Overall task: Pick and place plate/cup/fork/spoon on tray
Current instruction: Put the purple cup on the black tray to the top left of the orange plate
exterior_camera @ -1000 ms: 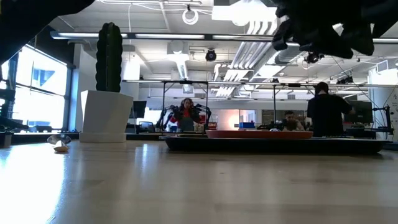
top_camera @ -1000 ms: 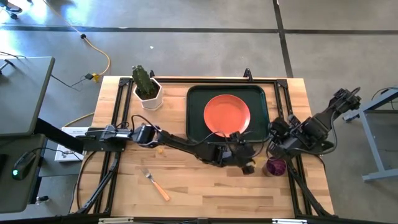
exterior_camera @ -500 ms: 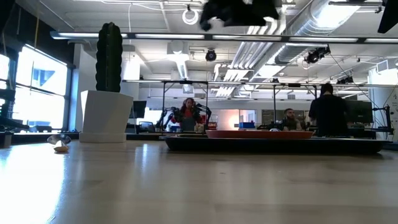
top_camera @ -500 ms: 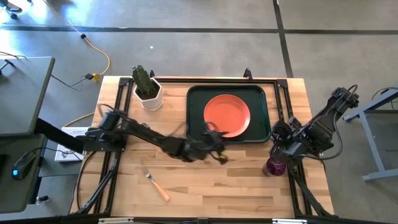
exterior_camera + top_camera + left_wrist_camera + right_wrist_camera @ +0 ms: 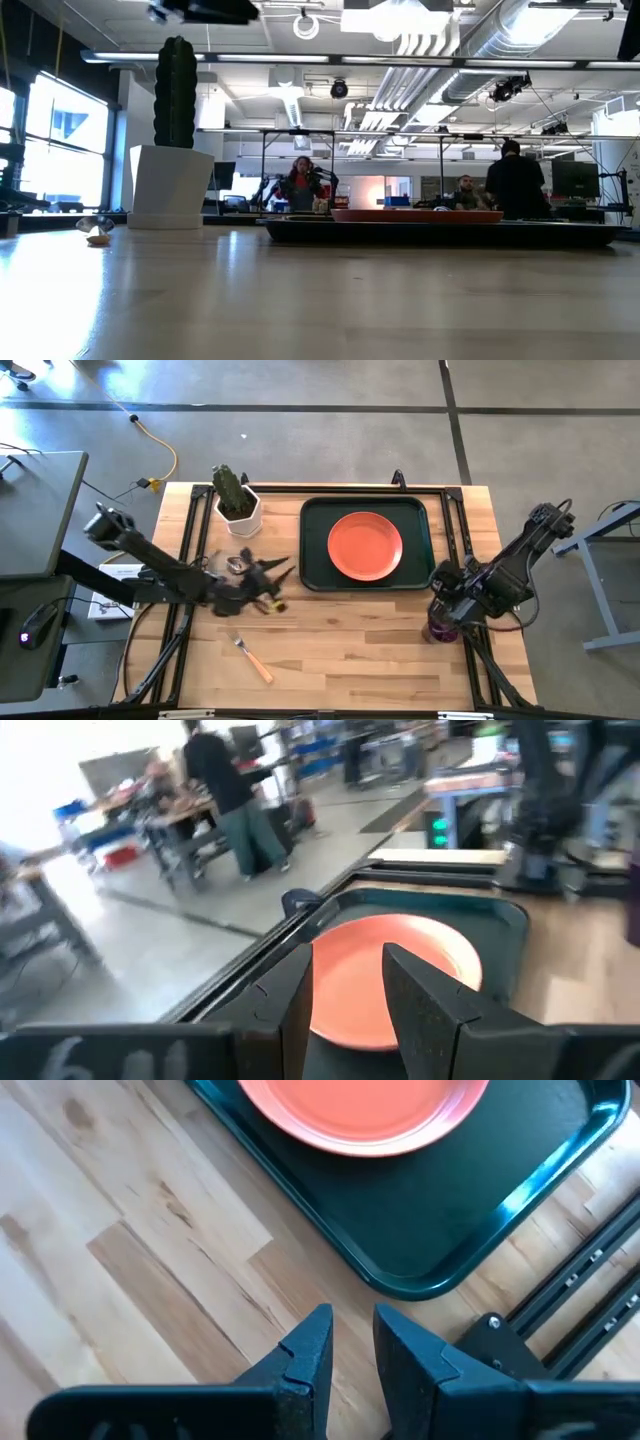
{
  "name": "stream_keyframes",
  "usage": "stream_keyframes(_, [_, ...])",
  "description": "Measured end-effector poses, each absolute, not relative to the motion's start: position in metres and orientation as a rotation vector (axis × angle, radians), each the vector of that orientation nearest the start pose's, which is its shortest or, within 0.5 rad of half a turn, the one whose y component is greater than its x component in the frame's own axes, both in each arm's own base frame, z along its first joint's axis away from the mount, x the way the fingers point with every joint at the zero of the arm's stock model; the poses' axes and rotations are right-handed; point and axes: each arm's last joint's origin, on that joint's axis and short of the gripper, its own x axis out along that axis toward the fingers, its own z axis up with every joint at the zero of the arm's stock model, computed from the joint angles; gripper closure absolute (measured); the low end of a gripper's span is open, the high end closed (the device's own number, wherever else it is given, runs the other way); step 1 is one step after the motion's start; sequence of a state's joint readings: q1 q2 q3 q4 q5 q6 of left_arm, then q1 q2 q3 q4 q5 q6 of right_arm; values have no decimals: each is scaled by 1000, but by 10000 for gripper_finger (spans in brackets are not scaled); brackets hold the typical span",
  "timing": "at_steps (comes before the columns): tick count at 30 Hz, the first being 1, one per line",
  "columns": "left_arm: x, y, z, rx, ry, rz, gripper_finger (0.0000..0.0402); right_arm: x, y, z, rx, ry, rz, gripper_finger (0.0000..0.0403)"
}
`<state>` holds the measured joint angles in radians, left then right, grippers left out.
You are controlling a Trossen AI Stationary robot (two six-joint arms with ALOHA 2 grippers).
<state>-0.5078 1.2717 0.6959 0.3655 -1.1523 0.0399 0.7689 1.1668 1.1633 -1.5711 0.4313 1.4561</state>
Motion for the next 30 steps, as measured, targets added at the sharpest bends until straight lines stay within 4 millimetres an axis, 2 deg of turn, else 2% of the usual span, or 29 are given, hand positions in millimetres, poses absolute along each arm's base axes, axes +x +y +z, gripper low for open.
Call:
stream_keyframes(3, [214,-98,259,245,148,458,291,131,109,305,330,1126,-673,336])
stream_keyframes(6, [201,-89,255,200,115,261,291,137,115,299,302,1137,-692,336])
stream_keyframes(11, [193,-76,226,124,44,204,291,148,126,289,282,1137,-703,336])
stream_keyframes(15, [193,-59,206,100,-14,246,291,157,134,280,262,1132,-705,336])
stream_keyframes(19, [203,-38,204,72,-97,177,291,161,138,274,201,1194,-672,336])
stream_keyframes(23, [216,-20,205,40,-109,142,291,160,141,271,186,1369,-584,336])
stream_keyframes(26, [221,-14,201,32,-87,152,291,154,146,270,206,1501,-506,336])
stream_keyframes(30, [224,-13,196,33,-67,156,291,145,152,271,174,1551,-455,336])
